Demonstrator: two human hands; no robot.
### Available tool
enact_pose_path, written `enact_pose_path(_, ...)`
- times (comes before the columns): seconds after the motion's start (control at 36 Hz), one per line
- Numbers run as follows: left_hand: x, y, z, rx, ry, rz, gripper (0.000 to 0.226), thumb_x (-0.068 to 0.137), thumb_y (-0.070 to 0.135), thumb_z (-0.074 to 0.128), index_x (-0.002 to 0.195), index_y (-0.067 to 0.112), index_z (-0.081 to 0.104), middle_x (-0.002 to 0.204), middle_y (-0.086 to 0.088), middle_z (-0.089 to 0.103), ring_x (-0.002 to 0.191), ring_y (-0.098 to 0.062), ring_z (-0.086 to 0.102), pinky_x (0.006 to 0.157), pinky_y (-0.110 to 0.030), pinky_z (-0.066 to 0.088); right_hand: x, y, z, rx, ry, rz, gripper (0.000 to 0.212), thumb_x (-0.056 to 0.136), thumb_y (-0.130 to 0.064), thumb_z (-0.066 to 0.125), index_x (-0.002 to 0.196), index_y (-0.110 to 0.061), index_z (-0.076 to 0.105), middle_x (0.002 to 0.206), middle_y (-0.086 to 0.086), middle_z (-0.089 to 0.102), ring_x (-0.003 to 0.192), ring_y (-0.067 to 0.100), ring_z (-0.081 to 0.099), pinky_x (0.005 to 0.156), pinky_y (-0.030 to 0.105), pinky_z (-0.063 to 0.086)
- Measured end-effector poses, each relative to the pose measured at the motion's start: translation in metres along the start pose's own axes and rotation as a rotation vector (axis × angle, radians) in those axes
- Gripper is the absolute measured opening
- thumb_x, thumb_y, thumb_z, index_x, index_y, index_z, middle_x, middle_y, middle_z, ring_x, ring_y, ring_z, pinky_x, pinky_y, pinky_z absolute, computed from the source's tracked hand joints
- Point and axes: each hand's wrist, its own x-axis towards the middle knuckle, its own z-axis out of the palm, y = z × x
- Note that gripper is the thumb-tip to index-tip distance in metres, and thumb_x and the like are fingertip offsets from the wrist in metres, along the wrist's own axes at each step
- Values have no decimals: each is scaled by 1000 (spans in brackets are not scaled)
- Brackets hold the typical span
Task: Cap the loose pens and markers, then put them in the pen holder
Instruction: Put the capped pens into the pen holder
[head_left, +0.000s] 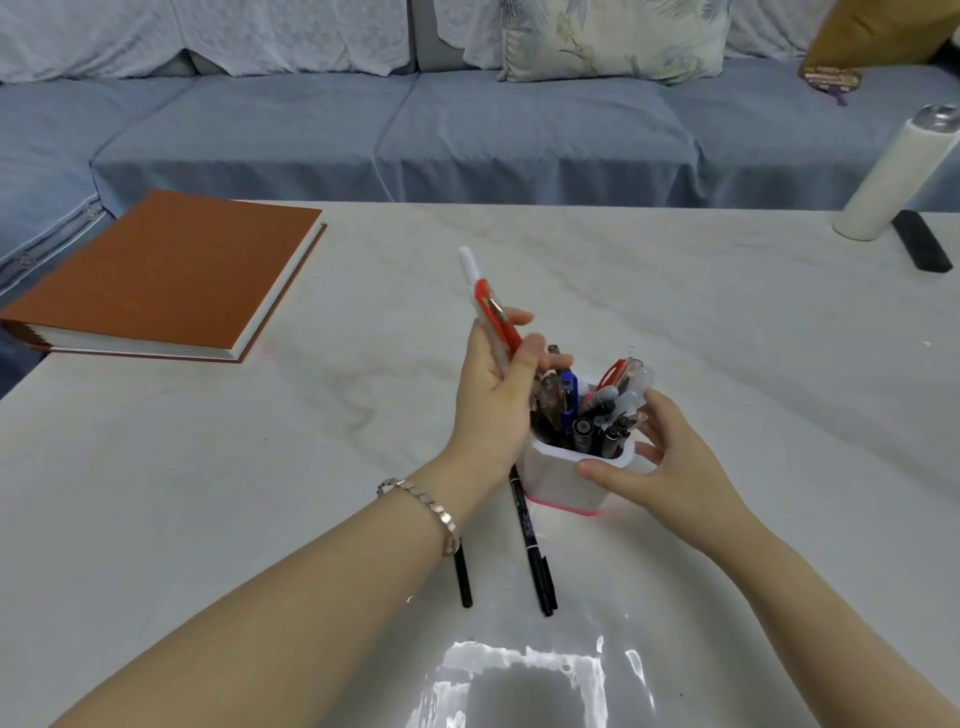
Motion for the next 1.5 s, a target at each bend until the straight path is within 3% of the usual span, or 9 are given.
enact_pose_path(0.19,5,-3,17,69,-39,55,15,91,38,27,90,32,41,70,5,40,71,-5,53,86,-35,43,1,2,-1,32,-7,22,72,62,-25,81,122,-31,44,126,-18,54,117,-6,49,98,30,45)
enact_pose_path(0.33,3,-3,11,102,-161,17,20,96,14,35,99,33,43,97,5,56,103,-9,54,94,-23,43,1,0,-1,29,-13,36,69,62,-26,81,120,-34,44,115,-27,55,95,-22,53,88,24,47)
enact_pose_path(0.58,-3,6,-16,377,-187,206,56,87,-1,52,116,47,41,108,18,62,106,-4,60,96,-24,47,1,1,-1,35,-8,20,70,64,-21,80,119,-35,39,112,-32,49,97,-30,46,78,5,46)
enact_pose_path(0.72,-6,2,-22,764,-277,335,38,94,10,40,129,15,51,129,9,52,125,4,36,100,0,24,1,2,0,48,-6,15,69,64,-20,80,119,-34,41,112,-30,51,95,-28,48,77,2,45)
enact_pose_path(0.86,-14,4,-37,897,-286,209,47,97,30,36,143,26,25,140,25,16,132,13,6,108,-9,5,1,3,-1,51,-6,15,69,64,-20,81,120,-34,41,112,-32,50,98,-28,47,77,5,46)
enact_pose_path(0.97,-37,-15,-56,1066,5,-179,74,89,46,47,146,17,9,152,-4,21,139,-20,17,110,-29,20,1,5,0,48,7,22,70,64,-22,81,121,-33,43,112,-31,53,105,-24,47,81,11,47)
enact_pose_path(1.14,-70,-49,-48,1277,-134,-531,116,70,73,50,143,6,-9,143,-15,16,131,-32,16,106,-37,28,-1,3,0,62,13,8,65,65,-18,80,112,-41,42,110,-33,52,100,-26,48,79,10,48)
enact_pose_path(1.28,-69,-56,-31,1302,-185,-409,101,79,51,57,143,1,-3,135,-14,25,123,-30,32,101,-31,32,-1,1,0,44,11,13,69,65,-21,80,116,-40,39,110,-37,48,102,-29,43,78,12,47)
enact_pose_path(1.5,-65,-51,-44,1352,-211,-317,11,90,15,41,98,8,43,99,-14,51,88,-30,51,65,-28,31,-1,2,0,60,10,10,66,65,-19,80,114,-40,40,111,-34,50,99,-29,45,78,10,49)
